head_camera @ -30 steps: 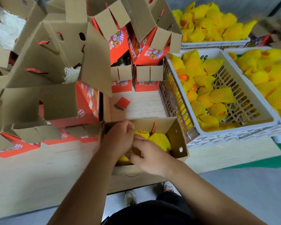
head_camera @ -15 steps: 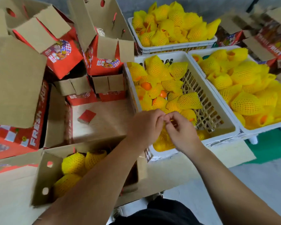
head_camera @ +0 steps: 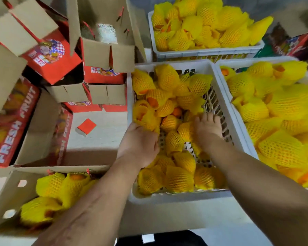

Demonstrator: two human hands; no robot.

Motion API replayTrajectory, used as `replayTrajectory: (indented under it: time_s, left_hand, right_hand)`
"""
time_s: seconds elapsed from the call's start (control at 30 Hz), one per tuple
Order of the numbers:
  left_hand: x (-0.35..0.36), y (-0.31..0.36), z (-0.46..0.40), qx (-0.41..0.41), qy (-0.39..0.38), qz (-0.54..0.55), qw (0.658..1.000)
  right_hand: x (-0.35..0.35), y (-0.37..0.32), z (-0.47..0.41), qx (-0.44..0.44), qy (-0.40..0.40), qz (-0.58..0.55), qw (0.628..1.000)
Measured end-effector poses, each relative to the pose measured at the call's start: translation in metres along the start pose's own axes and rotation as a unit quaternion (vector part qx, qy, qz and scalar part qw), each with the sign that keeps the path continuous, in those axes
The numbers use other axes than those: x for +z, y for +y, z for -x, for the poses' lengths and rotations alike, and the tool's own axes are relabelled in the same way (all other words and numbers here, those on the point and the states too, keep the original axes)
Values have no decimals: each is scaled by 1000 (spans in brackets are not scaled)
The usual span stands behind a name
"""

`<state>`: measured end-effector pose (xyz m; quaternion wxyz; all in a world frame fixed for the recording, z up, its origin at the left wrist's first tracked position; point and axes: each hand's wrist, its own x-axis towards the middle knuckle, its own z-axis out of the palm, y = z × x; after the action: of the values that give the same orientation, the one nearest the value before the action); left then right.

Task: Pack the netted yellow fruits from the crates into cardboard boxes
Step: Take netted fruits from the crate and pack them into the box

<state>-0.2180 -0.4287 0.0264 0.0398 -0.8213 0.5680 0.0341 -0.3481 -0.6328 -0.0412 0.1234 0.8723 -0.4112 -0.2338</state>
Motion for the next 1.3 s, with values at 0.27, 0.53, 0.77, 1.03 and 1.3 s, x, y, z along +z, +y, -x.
replayTrajectory:
  time_s: [0.27,0.53,0.77,1.03,1.3]
  left_hand:
    - [9,-4,-1,4,-11,25,1000]
    - [3,-7,5,16,60,84,995]
    - [4,-9,5,35,30,80,996]
    - [4,-5,2,2,27,92,995]
    - [11,-4,2,-20,65,57,996]
  right_hand:
    - [-25,12,23,2,16,-356,934]
    - [-31,-31,60,-186,-22,-742,644]
    - [-19,-40,54,-206,-62,-716,664]
    - [-28,-35,53,-131,-93,-768,620]
    - [-35,-51,65,-119,-198,-863,449]
